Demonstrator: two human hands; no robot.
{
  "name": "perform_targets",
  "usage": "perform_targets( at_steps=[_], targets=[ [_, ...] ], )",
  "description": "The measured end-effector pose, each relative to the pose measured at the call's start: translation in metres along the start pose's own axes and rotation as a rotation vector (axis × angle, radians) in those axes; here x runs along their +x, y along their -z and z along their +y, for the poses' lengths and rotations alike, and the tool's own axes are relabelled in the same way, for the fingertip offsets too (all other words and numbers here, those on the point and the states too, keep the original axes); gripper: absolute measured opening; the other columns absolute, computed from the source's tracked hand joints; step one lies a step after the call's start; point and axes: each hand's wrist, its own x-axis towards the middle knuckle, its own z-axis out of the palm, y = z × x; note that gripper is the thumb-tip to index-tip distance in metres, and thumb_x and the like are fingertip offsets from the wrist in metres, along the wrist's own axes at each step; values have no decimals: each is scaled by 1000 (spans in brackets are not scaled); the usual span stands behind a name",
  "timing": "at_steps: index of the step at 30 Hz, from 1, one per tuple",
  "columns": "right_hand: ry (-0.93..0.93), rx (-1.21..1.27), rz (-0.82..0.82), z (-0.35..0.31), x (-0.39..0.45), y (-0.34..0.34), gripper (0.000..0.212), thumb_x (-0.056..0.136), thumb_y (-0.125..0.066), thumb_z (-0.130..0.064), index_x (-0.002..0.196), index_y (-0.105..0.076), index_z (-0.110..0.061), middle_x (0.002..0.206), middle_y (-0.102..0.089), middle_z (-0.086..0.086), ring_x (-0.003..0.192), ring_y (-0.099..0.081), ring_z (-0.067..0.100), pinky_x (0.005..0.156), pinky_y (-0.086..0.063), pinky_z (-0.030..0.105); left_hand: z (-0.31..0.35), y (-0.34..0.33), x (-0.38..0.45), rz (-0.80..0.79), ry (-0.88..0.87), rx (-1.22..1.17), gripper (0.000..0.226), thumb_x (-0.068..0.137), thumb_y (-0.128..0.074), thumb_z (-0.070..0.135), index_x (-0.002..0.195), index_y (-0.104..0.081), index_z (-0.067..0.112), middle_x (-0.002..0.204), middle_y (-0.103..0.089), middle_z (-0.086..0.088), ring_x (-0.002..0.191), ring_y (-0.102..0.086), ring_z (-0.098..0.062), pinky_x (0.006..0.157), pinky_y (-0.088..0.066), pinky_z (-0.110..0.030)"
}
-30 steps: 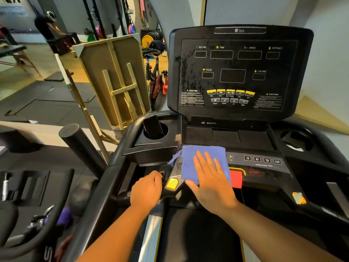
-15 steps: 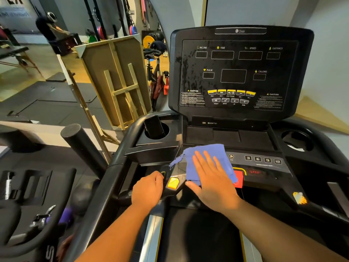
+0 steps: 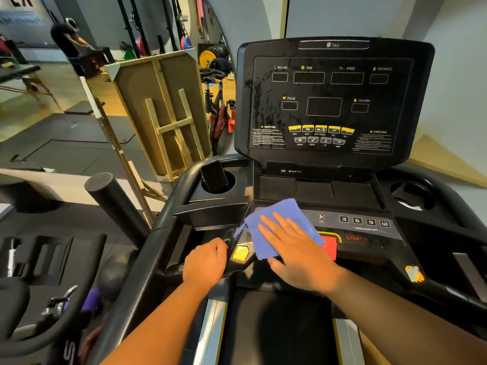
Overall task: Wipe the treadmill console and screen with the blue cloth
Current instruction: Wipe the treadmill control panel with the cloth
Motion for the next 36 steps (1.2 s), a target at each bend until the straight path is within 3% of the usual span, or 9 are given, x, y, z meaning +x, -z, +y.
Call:
perform_targets(
  at_steps=[4,7,14,18,25,29,31,34,36],
  targets=[
    [-46,-107,1,5,4,-8,89,93,-48,-25,157,13,-29,158,31,-9,145,33,19,118,19,42,1,1,-1,3,3,12,37,102,-27,32,94,-62,25,82,-70,1,70,-61,-11,61,-48,-28],
    [-105,-66,69,4,4,-12,81,98,-42,-29,157,14,-31,160,30,-8,147,30,17,123,10,44,1,1,0,7,6,13,37,102,-27,32,93,-62,24,79,-69,2,68,-60,-9,65,-53,-30],
    [-168,-72,294,0,13,-31,68,96,-37,-35,157,-17,-14,161,-32,10,149,-22,30,119,-19,47,0,-1,1,32,17,9,38,102,-28,33,92,-63,25,77,-67,3,66,-58,-8,61,-50,-25],
    [-342,23,334,-30,42,-26,65,98,-47,-36,155,-28,-9,162,-28,11,150,-22,36,121,-18,50,0,-2,0,40,14,0,37,101,-29,33,90,-63,26,77,-68,3,67,-60,-8,64,-54,-28],
    [-44,-151,279,3,15,-47,97,84,-71,-34,158,-13,-11,160,-32,7,148,-24,31,120,-12,46,-4,-7,2,35,6,0,38,101,-30,33,84,-62,25,73,-67,3,63,-60,-8,56,-47,-24],
    [-377,-106,401,4,20,-38,63,98,-40,-37,152,-33,-7,158,-34,15,146,-30,39,119,-16,49,-3,-6,3,26,8,-7,40,101,-28,34,78,-59,23,67,-64,3,61,-60,-9,60,-53,-26],
    [-485,-79,394,-12,46,-27,66,96,-51,-43,151,-37,-8,158,-35,17,146,-30,42,120,-16,51,-3,-5,2,21,16,-23,39,101,-28,33,76,-57,22,66,-63,2,60,-60,-10,56,-48,-25],
    [-275,-122,295,-30,57,-29,73,98,-49,-46,157,-20,-14,165,-16,12,151,-12,40,119,-9,52,-3,-5,0,15,18,-34,37,101,-30,32,74,-54,23,66,-62,3,60,-58,-10,51,-35,-20],
    [-102,-161,313,-21,39,-35,72,96,-52,-44,156,-24,-14,163,-22,8,149,-18,36,121,-22,54,-3,-4,0,18,11,-26,36,101,-31,32,73,-52,24,66,-60,5,60,-57,-10,51,-32,-19]
  ],
)
